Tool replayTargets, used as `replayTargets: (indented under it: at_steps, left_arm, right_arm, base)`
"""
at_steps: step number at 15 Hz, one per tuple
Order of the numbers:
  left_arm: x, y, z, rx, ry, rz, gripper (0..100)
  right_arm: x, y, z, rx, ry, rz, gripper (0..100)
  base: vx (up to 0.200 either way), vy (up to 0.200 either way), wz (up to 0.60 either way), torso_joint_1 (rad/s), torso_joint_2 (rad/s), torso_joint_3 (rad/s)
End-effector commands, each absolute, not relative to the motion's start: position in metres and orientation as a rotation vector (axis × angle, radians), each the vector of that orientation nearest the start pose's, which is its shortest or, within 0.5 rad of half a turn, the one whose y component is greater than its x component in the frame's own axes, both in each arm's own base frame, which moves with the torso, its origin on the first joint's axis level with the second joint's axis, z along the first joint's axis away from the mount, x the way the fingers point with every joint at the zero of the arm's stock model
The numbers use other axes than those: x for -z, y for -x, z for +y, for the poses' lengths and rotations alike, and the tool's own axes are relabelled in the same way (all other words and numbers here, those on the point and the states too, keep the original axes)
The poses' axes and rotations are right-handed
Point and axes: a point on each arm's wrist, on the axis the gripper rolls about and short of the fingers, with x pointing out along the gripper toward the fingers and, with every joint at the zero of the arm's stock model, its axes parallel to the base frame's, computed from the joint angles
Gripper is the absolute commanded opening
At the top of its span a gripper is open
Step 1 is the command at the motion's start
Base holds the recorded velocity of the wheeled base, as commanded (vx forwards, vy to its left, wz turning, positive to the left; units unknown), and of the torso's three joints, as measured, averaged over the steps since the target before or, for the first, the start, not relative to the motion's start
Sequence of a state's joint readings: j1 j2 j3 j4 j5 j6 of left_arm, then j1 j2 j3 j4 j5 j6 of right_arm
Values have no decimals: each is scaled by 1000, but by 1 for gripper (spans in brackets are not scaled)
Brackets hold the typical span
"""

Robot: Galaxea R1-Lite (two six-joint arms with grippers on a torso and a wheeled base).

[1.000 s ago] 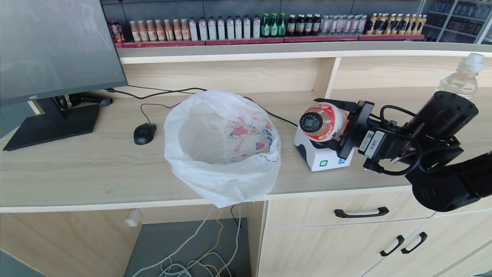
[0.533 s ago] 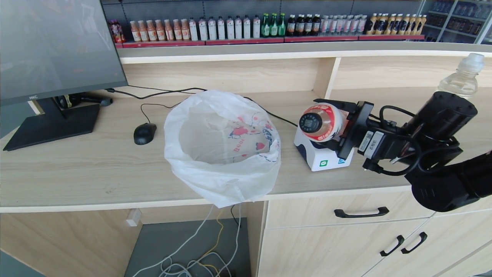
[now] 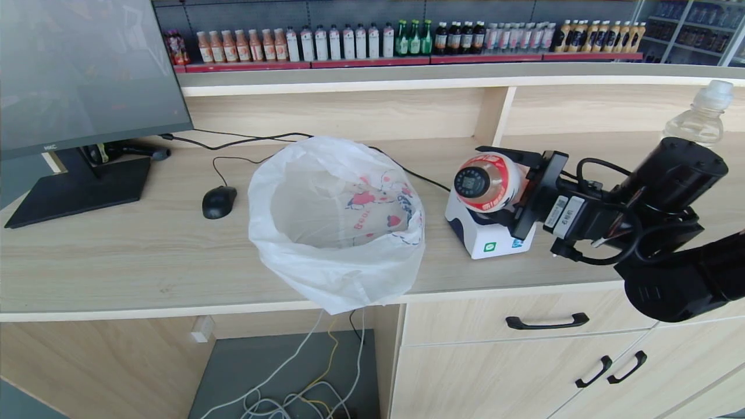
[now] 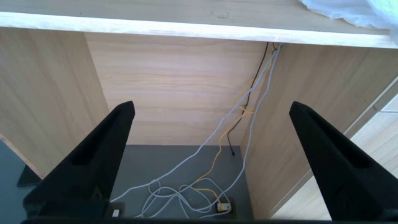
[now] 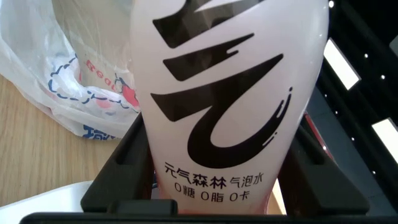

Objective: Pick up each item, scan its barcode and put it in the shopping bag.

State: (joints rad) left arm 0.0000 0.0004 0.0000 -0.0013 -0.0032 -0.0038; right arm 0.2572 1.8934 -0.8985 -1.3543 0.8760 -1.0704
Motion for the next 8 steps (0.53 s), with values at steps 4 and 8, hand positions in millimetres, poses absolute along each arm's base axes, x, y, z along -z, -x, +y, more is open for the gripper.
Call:
replayTargets:
  at_steps: [4,8]
  left_arm:
    - [-76,23,0,3,5,-2,100]
    - [-75,23,0,3,5,0,100]
  right_arm:
    - [-228,-311,115,-832,944,-922,0]
    - [-257,-286,127,-743,776,-903,0]
  base:
    - [0,0,0,0,0,0]
    - [0,0,0,0,0,0]
